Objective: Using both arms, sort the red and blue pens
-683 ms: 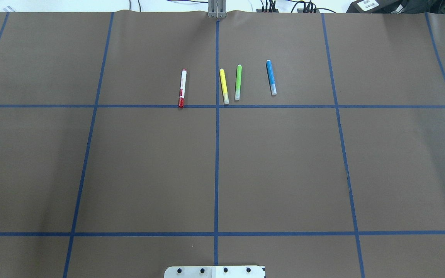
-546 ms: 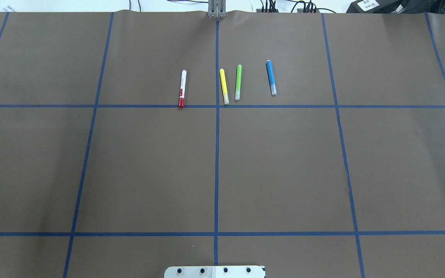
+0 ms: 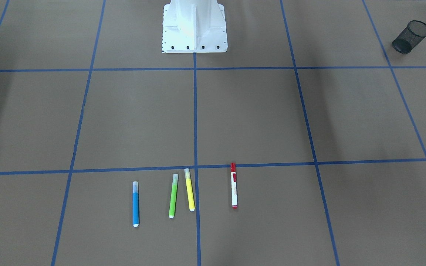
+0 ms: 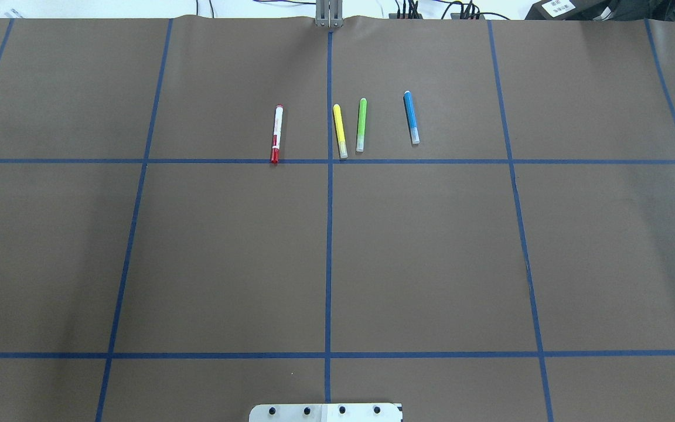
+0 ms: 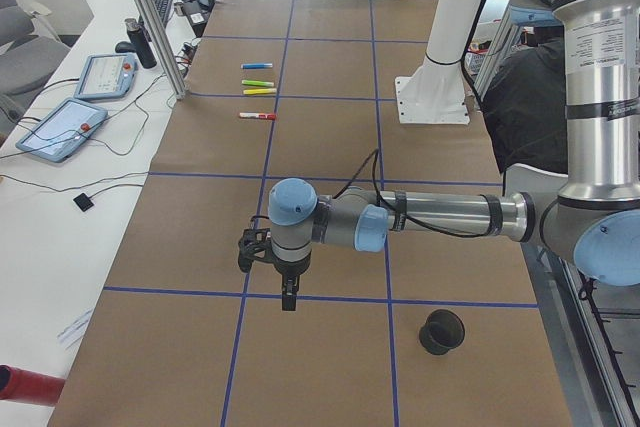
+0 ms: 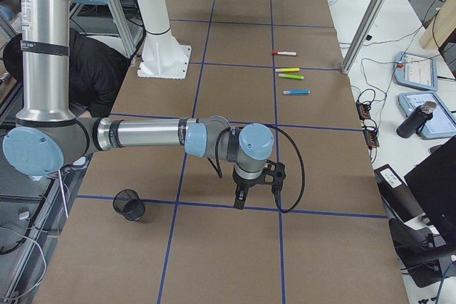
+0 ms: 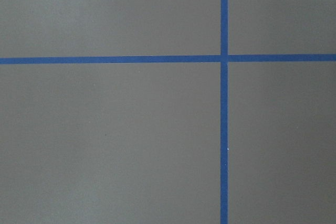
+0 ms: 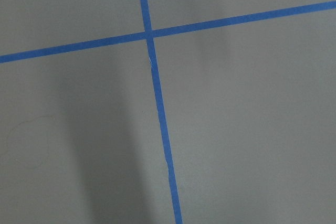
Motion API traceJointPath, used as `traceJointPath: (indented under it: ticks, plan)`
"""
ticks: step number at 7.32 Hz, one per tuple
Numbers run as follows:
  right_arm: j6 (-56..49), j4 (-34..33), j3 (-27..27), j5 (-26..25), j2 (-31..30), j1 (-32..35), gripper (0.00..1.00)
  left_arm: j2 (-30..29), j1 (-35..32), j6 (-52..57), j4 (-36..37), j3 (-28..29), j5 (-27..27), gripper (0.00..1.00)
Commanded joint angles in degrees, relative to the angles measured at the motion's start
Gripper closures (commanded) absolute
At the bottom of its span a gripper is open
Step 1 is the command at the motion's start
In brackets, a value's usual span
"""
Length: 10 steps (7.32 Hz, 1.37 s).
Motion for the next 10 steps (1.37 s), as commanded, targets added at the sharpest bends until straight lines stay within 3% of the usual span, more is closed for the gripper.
traceJointPath:
  ticks: [1, 4, 5, 8, 10]
  plan:
    - [0.52, 0.0, 2.3, 0.09, -0.31, 0.01, 0.0, 0.0, 0.05, 0.05, 0.01, 0.09, 0.07, 0.0]
    - [0.35, -0.09, 2.41, -0.52, 2.3, -0.34, 0.0, -0.26, 0.31, 0.14, -0.69, 1.94, 0.07, 0.0]
    - [0.44, -0.35, 2.75, -0.53, 5.8, -0.34, 0.0, -0.87, 0.31, -0.56, -0.69, 2.38, 0.07, 0.0]
    - [3.25, 0.0, 2.4, 5.95, 7.41, -1.31, 0.0, -9.81, 1.79, -0.65, 0.27, 2.12, -1.41, 0.0]
    - [2.9, 9.34, 2.41, 8.08, 3.22, -1.31, 0.0, -19.28, 7.22, -0.74, 5.16, 3.87, -1.16, 0.01]
